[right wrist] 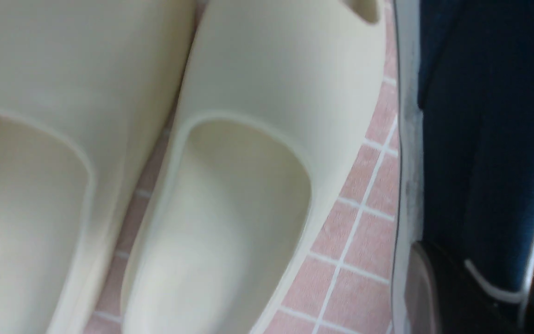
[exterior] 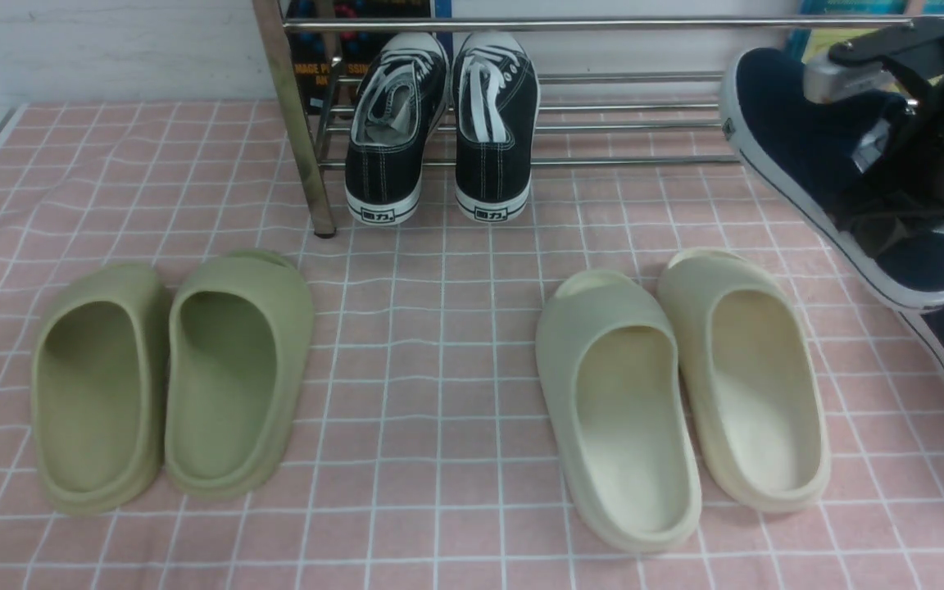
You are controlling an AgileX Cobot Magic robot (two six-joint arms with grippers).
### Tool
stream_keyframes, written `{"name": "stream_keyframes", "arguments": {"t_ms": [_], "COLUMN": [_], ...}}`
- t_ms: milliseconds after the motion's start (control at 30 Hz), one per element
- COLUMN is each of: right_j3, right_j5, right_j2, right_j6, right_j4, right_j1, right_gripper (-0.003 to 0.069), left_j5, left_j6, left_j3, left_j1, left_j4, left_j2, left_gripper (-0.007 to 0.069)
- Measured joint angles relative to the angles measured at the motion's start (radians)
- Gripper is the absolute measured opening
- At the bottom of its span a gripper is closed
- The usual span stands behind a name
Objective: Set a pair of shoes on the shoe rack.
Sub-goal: Use the right arm to put a shoe into the shoe rack
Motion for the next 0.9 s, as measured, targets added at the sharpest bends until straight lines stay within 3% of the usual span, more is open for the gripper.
{"name": "stream_keyframes", "arguments": {"t_ms": [900], "right_j3": [-0.768], "right_j5": [0.037], "right_j2": [0.577], "right_j6": [0.075], "right_j4": [0.021], "right_j1": [0.0], "right_gripper": [0.0023], "left_j5": [0.0], "left_j6": [0.0], "left_j3": [0.0], "left_j1": [0.0], "left_j4": [0.002], "left_j2": [0.0], "left_gripper": [0.0086]}}
